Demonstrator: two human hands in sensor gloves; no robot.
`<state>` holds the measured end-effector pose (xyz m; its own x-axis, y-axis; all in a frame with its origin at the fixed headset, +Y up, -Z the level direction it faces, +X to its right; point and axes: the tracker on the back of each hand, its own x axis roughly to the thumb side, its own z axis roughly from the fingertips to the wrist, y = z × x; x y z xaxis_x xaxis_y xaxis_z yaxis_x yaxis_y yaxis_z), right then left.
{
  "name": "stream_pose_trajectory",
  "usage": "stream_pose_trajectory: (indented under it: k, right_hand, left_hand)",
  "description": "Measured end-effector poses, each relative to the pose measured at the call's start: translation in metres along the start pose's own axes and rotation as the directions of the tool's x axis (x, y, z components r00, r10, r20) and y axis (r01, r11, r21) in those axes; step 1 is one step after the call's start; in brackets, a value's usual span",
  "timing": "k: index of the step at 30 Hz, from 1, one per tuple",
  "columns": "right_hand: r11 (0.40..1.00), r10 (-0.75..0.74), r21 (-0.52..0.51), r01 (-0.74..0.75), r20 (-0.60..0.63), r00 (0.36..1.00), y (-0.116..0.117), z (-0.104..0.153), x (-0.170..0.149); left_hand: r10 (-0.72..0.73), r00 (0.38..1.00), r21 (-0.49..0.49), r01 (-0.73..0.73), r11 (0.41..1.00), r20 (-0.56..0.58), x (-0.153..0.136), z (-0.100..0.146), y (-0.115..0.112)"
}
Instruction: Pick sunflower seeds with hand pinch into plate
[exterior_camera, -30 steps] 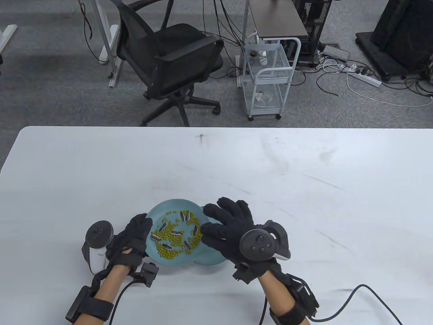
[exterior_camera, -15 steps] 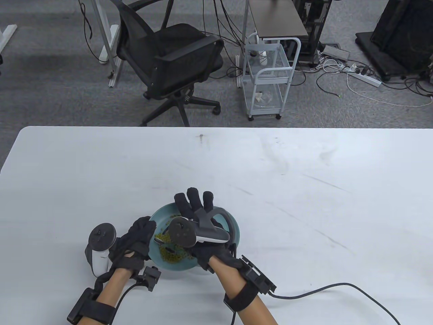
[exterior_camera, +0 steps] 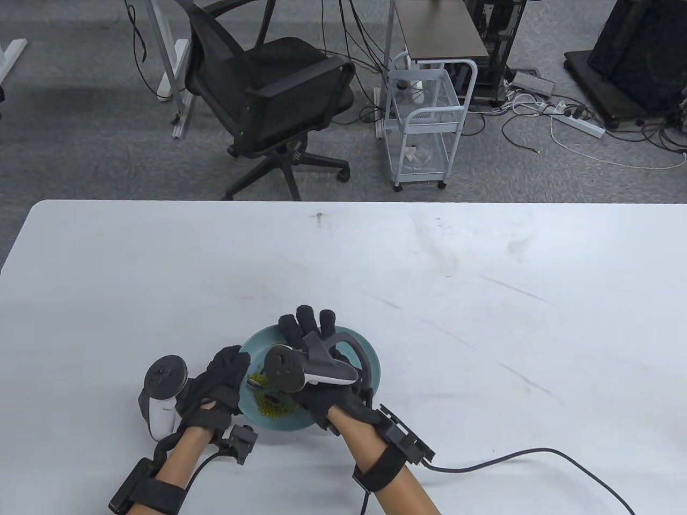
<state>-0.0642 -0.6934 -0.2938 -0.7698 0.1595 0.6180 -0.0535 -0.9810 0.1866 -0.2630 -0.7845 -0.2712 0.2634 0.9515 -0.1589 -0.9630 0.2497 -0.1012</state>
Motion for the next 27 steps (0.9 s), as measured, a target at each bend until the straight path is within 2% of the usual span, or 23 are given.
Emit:
stream_pose_trajectory:
  k: [6, 15, 20, 27]
  right_hand:
    - [1.0, 0.022, 0.019, -0.021, -0.031, 0.999, 0.0, -0.007, 0.002]
    - [0.998, 0.061, 0.003, -0.061, -0.039, 0.997, 0.003, -0.003, 0.0]
    - [0.997, 0.074, -0.031, -0.075, -0.038, 0.997, 0.001, -0.001, 0.001]
    - [0.995, 0.002, -0.097, -0.007, -0.06, 0.998, -0.014, 0.01, -0.005]
  left_hand:
    - [0.004, 1.0, 0.003, -0.004, 1.0, 0.007, 0.0, -0.001, 0.001]
    - [-0.006, 1.0, -0.012, 0.006, 1.0, 0.012, 0.001, -0.002, -0.003]
    - [-0.006, 1.0, 0.005, 0.006, 1.0, 0.01, 0.0, -0.002, -0.002]
    - [0.003, 1.0, 0.016, -0.003, 1.0, 0.003, 0.0, -0.003, 0.0]
